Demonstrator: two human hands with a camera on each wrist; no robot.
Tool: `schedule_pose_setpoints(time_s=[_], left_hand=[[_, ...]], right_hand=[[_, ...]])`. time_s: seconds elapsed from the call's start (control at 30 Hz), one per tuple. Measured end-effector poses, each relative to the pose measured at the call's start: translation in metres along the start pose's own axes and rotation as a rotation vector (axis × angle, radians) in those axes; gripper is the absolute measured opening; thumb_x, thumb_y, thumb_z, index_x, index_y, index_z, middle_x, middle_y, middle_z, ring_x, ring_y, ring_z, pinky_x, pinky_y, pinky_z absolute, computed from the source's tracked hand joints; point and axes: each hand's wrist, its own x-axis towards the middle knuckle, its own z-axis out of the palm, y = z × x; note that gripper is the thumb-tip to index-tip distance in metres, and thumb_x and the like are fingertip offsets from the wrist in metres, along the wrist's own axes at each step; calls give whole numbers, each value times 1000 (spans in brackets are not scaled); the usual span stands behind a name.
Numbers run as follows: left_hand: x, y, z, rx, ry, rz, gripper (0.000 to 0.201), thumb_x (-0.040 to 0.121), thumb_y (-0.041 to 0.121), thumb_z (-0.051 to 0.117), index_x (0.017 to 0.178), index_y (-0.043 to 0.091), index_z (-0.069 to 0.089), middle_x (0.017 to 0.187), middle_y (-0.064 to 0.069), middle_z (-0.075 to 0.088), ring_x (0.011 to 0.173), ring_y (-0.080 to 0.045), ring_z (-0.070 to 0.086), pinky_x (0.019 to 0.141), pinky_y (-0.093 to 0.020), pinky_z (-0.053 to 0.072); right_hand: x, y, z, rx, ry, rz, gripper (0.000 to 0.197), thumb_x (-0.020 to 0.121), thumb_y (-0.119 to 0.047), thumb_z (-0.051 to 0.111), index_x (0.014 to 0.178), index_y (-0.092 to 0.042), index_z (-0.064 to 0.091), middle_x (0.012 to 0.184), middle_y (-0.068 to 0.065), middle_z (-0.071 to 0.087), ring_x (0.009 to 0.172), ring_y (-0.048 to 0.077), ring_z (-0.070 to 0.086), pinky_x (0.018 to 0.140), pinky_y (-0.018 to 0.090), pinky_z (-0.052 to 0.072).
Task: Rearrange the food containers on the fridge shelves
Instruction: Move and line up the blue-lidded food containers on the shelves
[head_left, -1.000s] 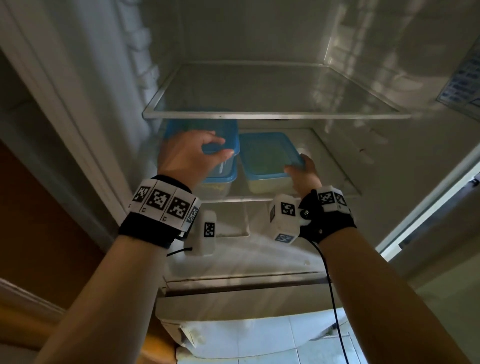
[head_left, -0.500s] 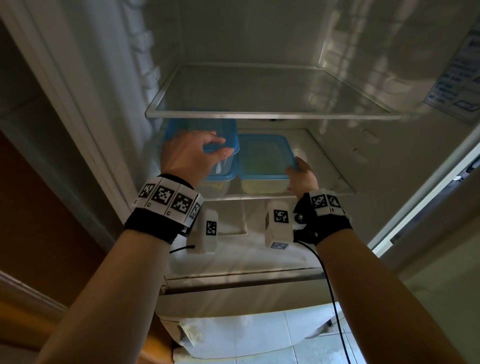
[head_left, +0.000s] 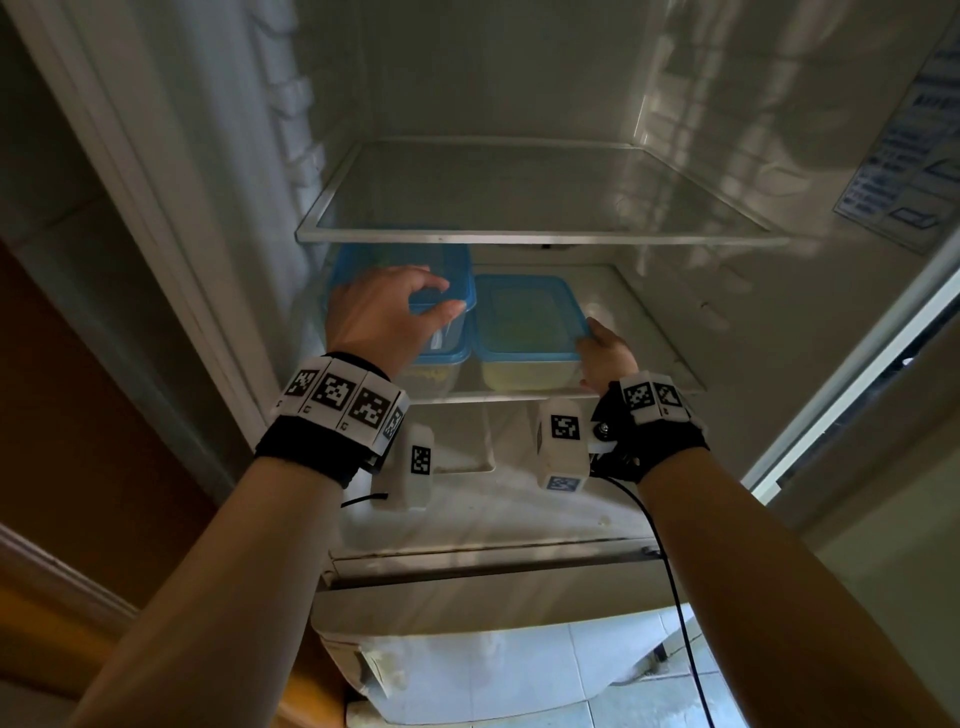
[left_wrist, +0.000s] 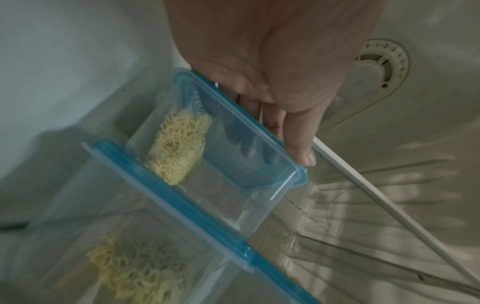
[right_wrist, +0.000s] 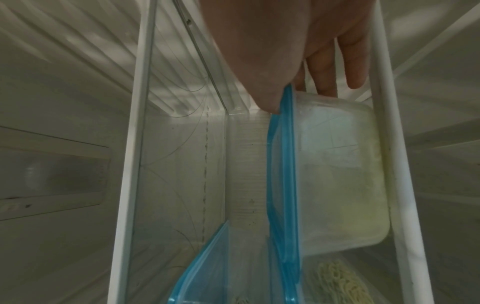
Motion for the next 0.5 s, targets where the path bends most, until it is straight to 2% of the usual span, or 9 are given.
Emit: schedule_pose_setpoints(time_s=[0.03,0.1,0.2,0.3,0.37,0.5], left_hand=[[0,0,0,2,2,0,41,81,50,55,114,28,63,137,7,54,128,-15,47,108,-39,33],[0,0,1,7,5,0,41,81,50,54,114,28,63,137,7,54,128,-15,47,108,-39,33],[-1,0,1,10,4,5,41,81,50,54,115,28,63,137,8,54,128,-15,47,108,-39,32],[-1,-1,0,15,-1,11,41,82,50,54,115,28,63,138,8,54,128,-15,46,107,-39,30],[0,-3,1,6,-1,17,40,82,50,54,114,28,63,138,7,54,128,-15,47,107,-39,31],[1,-3,1,7,7,24,38,81,48,55,112,29,64,137,7,55,127,-14,47,107,-38,30]], right_hand=[[-1,0,0,-4,1,0,50,91,-17,34,141,-17,34,136,14,50,112,32,52,102,45,43],[-1,2,0,3,8,4,50,91,-20,35,141,-18,35,134,14,52,102,27,52,102,46,43],[3,7,1,68,24,16,52,90,-23,37,142,-19,35,118,8,54,95,21,47,97,38,44],[2,3,0,38,26,18,48,91,-21,35,139,-16,39,115,11,56,95,23,49,100,45,45],[0,-1,-1,21,15,-1,45,92,-18,34,135,-13,43,105,9,53,94,27,51,99,50,45],[1,-1,-3,3,8,-29,45,92,-17,33,136,-15,43,103,6,50,94,26,52,97,45,47]])
